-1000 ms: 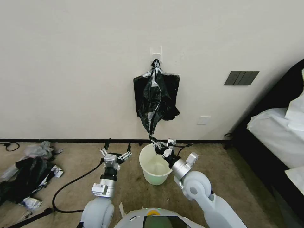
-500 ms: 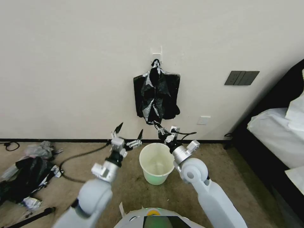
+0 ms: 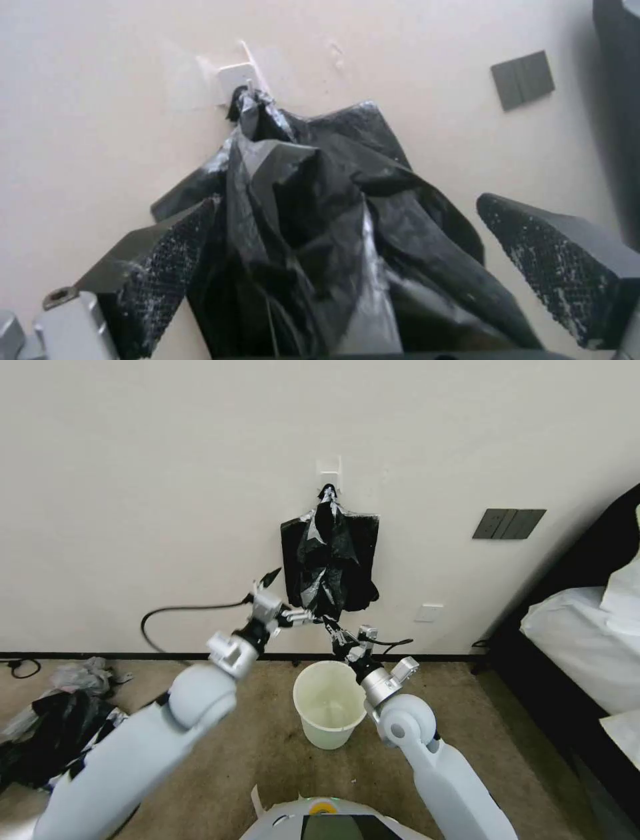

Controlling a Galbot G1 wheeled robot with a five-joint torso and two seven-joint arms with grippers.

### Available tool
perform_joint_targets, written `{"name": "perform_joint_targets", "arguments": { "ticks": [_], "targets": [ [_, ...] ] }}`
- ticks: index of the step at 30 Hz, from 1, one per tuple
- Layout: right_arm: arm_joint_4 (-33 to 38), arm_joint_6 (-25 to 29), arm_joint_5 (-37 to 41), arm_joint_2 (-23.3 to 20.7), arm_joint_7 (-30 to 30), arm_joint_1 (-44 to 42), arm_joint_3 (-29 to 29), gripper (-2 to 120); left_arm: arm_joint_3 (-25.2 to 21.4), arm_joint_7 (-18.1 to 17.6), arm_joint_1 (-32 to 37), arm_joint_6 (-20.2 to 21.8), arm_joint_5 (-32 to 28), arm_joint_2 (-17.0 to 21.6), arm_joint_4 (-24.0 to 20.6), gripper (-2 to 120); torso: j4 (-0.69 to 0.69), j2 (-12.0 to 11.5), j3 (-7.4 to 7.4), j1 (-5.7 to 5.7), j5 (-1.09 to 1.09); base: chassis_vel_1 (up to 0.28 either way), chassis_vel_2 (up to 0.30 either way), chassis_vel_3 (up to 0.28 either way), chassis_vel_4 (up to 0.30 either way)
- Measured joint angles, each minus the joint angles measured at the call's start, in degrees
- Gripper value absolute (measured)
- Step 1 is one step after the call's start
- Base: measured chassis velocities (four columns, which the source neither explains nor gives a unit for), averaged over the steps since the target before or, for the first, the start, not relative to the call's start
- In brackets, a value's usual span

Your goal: Place a trash bag onto the trash bin.

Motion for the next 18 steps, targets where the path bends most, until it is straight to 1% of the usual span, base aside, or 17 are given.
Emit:
{"name": "perform_joint_targets", "arguments": {
  "ticks": [1, 2, 4, 5, 6, 9, 10, 13, 18],
  "targets": [
    [0.0, 0.0, 0.0, 0.0, 0.0, 0.0, 0.0, 0, 1.5, -0.4, -2.1, 0.6, -0.2, -0.2, 1.0, 100, 0.0, 0.0, 0.0, 0.0, 0.0, 0.0, 0.0, 0.0, 0.0],
    [0.0, 0.0, 0.0, 0.0, 0.0, 0.0, 0.0, 0, 1.5, -0.4, -2.1, 0.6, -0.2, -0.2, 1.0, 100, 0.0, 0.0, 0.0, 0.0, 0.0, 0.0, 0.0, 0.0, 0.0],
    [-0.1, 0.0, 0.0, 0.0, -0.1, 0.0, 0.1, 0, 5.1, -1.3, -6.9, 2.2, -0.3, -1.1, 3.5, 100, 0.0, 0.0, 0.0, 0.0, 0.0, 0.0, 0.0, 0.0, 0.0],
    [-0.2, 0.0, 0.0, 0.0, -0.1, 0.0, 0.2, 0, 6.1, -1.7, -8.3, 2.7, -0.3, -1.4, 4.2, 100, 0.0, 0.0, 0.0, 0.0, 0.0, 0.0, 0.0, 0.0, 0.0],
    [-0.2, 0.0, 0.0, 0.0, -0.1, 0.0, 0.2, 0, 6.1, -1.7, -8.3, 2.7, -0.3, -1.4, 4.2, 100, 0.0, 0.0, 0.0, 0.0, 0.0, 0.0, 0.0, 0.0, 0.0],
    [-0.4, 0.0, 0.1, 0.0, -0.1, 0.3, 0.3, 0, 10.4, -3.2, -13.4, 5.9, -0.1, -2.2, 6.6, 100, 0.0, 0.0, 0.0, 0.0, 0.01, 0.0, 0.0, 0.0, 0.0],
    [-0.4, 0.0, 0.1, 0.0, -0.1, 0.3, 0.3, 0, 10.4, -3.2, -13.4, 5.9, -0.1, -2.2, 6.6, 100, 0.0, 0.0, 0.0, 0.0, 0.01, 0.0, 0.0, 0.0, 0.0],
    [-0.5, 0.0, 0.3, 0.1, -0.1, 0.5, 0.4, 0, 13.5, -3.6, -16.7, 7.0, 0.1, -2.6, 8.5, 100, 0.0, 0.0, 0.0, 0.0, 0.01, 0.0, 0.0, 0.0, 0.0],
    [-0.8, 0.0, 0.6, 0.2, -0.2, 0.6, 0.3, 0, 15.8, -3.7, -18.2, 8.1, 0.3, -3.3, 9.3, 100, 0.0, 0.0, 0.0, 0.0, 0.0, 0.0, 0.0, 0.0, 0.0]
  ]
}}
